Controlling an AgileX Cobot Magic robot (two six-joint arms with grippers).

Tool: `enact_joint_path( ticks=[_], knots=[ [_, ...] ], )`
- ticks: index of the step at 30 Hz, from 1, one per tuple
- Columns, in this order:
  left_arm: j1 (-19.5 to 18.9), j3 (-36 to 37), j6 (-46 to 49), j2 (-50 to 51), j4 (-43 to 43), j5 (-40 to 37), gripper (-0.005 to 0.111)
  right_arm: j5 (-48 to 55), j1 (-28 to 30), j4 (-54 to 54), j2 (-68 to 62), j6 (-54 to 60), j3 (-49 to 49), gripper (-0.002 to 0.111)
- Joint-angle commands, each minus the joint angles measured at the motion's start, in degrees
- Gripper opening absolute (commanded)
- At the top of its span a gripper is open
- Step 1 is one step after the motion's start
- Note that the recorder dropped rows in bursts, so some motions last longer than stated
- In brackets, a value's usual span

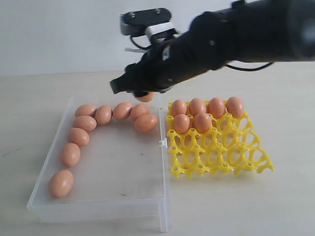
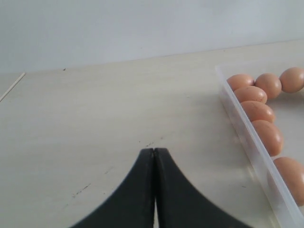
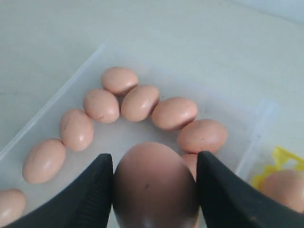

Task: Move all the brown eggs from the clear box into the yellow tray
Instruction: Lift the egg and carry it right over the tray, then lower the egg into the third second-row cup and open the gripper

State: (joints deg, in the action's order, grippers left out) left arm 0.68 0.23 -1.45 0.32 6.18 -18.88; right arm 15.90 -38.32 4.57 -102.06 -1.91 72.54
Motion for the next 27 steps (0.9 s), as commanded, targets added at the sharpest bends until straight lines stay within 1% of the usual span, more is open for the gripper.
enact_joint_path(
  ticks=[1,2,3,4,5,9,19,23,27],
  knots=[
    [-0.07,-0.23,-0.25,-0.32,-0.16,0.79,0.000,-15.45,6.76,0.31,10.64,0.25,-15.68,0.000],
    [-0.07,-0.23,-0.25,-0.32,-0.16,0.79,0.000,-17.27,7.99,1.03,11.88,0.25,-18.32,0.000],
    [-0.07,-0.23,-0.25,-0.32,-0.16,0.79,0.000,-21.85,11.06,2.59,13.44,0.25,-23.19,0.000],
    [-0.07,-0.23,-0.25,-0.32,-0.16,0.79,0.000,-23.38,12.51,3.18,13.66,0.25,-24.81,0.000],
    [-0.07,-0.23,-0.25,-0.32,-0.16,0.79,0.000,-26.21,15.19,4.34,13.76,0.25,-27.70,0.000],
    [-0.07,-0.23,-0.25,-0.32,-0.16,0.79,0.000,-26.81,20.08,4.34,10.97,0.25,-29.11,0.000],
    [-0.07,-0.23,-0.25,-0.32,-0.16,0.79,0.000,-32.85,20.46,4.45,1.87,-1.30,-28.10,0.000],
    [-0.07,-0.23,-0.25,-0.32,-0.16,0.79,0.000,-32.68,20.31,4.33,-1.12,-1.46,-25.88,0.000],
    [-0.07,-0.23,-0.25,-0.32,-0.16,0.79,0.000,-32.78,20.31,4.33,-3.29,-1.77,-25.63,0.000]
  ],
)
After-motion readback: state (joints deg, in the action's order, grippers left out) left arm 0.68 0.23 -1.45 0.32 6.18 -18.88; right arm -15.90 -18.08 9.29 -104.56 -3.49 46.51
